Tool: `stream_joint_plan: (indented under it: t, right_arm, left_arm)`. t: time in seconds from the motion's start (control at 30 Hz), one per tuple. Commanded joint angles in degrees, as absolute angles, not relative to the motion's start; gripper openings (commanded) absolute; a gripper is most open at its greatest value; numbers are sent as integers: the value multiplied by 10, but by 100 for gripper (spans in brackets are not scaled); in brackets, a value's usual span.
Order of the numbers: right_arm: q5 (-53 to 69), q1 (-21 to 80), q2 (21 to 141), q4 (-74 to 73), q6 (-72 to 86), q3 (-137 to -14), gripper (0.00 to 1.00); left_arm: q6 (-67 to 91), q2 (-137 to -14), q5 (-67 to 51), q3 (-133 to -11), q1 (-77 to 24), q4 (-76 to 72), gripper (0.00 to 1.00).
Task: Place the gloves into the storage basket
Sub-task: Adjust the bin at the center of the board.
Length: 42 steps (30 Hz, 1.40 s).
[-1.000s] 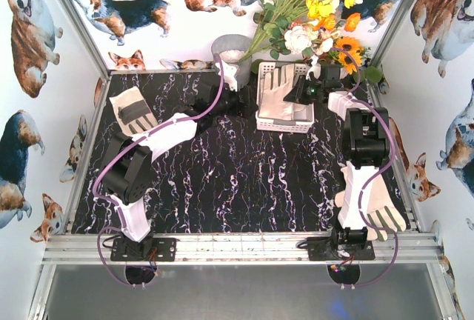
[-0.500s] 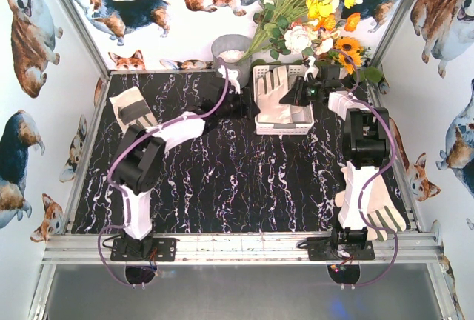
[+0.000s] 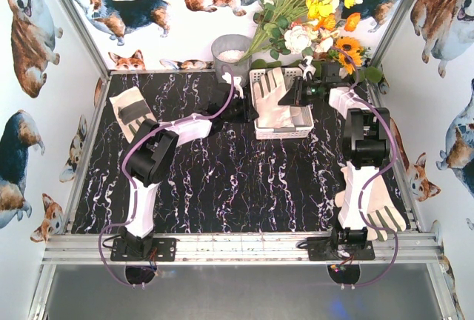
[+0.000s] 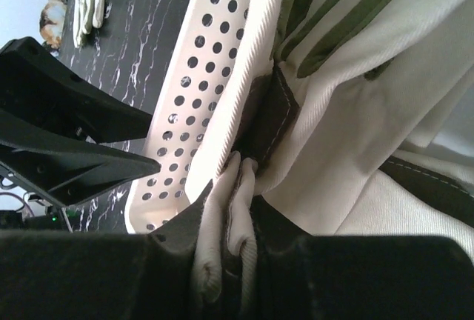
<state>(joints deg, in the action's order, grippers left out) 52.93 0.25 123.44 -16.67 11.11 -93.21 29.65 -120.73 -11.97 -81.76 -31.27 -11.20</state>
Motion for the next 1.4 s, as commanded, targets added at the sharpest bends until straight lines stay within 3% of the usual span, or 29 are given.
stream_joint_plan:
  t: [0.0, 0.93, 1.17, 1.37]
  right_arm:
    - [551, 3, 1233, -221, 69, -987, 0]
    - [402, 40, 1267, -160, 139, -938, 0]
    - [347, 39, 1212, -170, 110, -903, 31]
    - [317, 43, 1169, -175, 84, -881, 42]
  left_arm:
    - [292, -1210, -119, -814, -312, -136, 36]
    - [284, -1210, -131, -816, -312, -128, 37]
    - [275, -1196, -118, -813, -311, -119, 47]
    - [266, -1178, -109, -813, -312, -112, 53]
